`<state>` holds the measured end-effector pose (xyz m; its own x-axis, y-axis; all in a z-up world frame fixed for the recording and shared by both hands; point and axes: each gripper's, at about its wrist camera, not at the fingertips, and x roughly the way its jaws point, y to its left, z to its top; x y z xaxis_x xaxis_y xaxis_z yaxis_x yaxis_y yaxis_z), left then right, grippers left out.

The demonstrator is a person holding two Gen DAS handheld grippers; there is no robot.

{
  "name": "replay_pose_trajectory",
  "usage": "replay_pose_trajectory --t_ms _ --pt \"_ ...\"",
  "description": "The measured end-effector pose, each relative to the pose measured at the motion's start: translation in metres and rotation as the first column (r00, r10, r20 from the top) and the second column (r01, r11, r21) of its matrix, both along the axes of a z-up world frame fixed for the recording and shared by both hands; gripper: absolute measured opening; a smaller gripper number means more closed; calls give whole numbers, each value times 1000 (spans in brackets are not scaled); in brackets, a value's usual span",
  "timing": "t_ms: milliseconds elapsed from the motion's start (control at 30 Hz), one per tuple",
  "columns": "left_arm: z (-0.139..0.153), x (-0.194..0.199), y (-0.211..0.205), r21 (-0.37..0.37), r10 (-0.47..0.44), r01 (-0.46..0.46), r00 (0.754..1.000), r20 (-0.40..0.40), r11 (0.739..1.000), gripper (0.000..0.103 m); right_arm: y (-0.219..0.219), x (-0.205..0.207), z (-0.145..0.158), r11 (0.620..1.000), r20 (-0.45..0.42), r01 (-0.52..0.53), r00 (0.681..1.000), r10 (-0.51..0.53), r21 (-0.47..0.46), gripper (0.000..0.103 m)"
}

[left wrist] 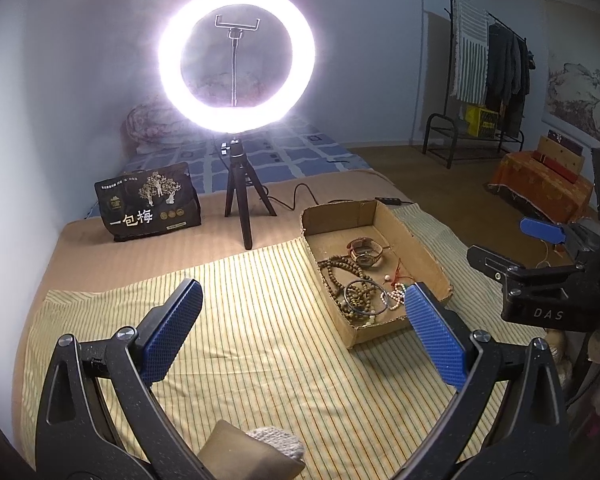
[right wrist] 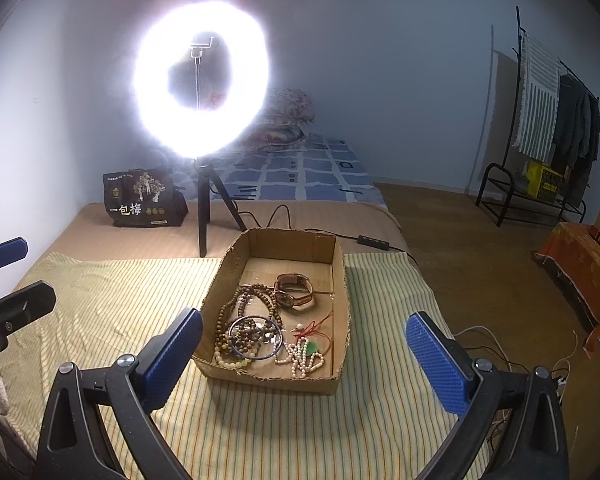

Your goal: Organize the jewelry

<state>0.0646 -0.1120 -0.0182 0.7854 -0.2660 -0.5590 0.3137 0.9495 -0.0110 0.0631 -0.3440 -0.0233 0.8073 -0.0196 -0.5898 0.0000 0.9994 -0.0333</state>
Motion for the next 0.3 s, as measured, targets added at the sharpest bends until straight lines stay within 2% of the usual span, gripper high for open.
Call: replay_pose_trajectory --t_ms 300 --pt "3 -1 0 -1 20 -20 1000 10 1000 103 -5 2 -6 1000 -20 12 1000 -12 4 103"
